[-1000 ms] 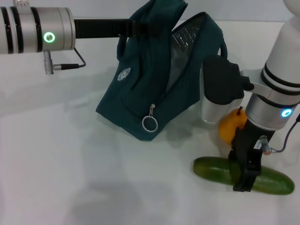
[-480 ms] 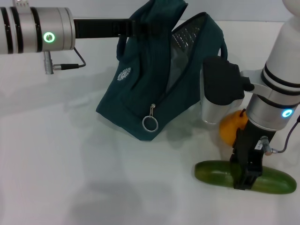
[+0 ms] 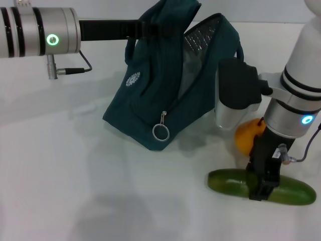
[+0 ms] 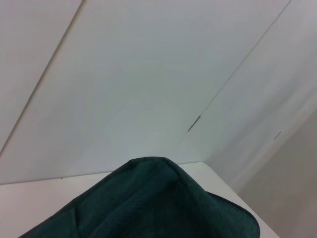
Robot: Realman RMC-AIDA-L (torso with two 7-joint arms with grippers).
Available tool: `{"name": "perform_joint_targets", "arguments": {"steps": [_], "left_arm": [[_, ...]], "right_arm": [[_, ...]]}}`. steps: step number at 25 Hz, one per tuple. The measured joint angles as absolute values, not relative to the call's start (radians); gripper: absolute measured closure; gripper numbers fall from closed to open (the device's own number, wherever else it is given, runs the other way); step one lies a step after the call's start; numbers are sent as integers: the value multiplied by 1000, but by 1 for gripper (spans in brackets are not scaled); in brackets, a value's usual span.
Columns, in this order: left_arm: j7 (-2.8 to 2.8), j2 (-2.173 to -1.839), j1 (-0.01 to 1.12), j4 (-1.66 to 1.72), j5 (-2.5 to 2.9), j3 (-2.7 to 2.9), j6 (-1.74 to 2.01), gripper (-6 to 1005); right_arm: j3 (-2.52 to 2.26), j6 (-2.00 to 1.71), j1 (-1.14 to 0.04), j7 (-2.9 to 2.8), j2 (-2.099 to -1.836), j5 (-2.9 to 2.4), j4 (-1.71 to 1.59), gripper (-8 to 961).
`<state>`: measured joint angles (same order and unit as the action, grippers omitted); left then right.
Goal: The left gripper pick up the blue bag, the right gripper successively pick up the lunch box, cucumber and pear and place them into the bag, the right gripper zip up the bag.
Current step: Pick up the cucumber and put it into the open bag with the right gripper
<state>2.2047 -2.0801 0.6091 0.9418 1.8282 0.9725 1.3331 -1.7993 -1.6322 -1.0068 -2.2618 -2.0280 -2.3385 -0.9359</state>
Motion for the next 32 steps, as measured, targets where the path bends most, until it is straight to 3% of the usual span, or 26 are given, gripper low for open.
{"name": "perform_joint_targets", "arguments": {"steps": [13, 25, 32], "left_arm": [[2204, -2080, 605, 942, 1828, 973, 1333, 893], [2224, -2077, 603, 943, 1828, 972, 1337, 892], [2240, -2077, 603, 943, 1828, 971, 1339, 892]], "right_arm": [[-1631, -1678, -960, -2245, -2021, -2326, -972, 333], [-1082, -1914, -774, -1989, -2012, -2183, -1012, 333], [-806, -2066, -641, -1829, -1985, -1955, -998, 333]]}}
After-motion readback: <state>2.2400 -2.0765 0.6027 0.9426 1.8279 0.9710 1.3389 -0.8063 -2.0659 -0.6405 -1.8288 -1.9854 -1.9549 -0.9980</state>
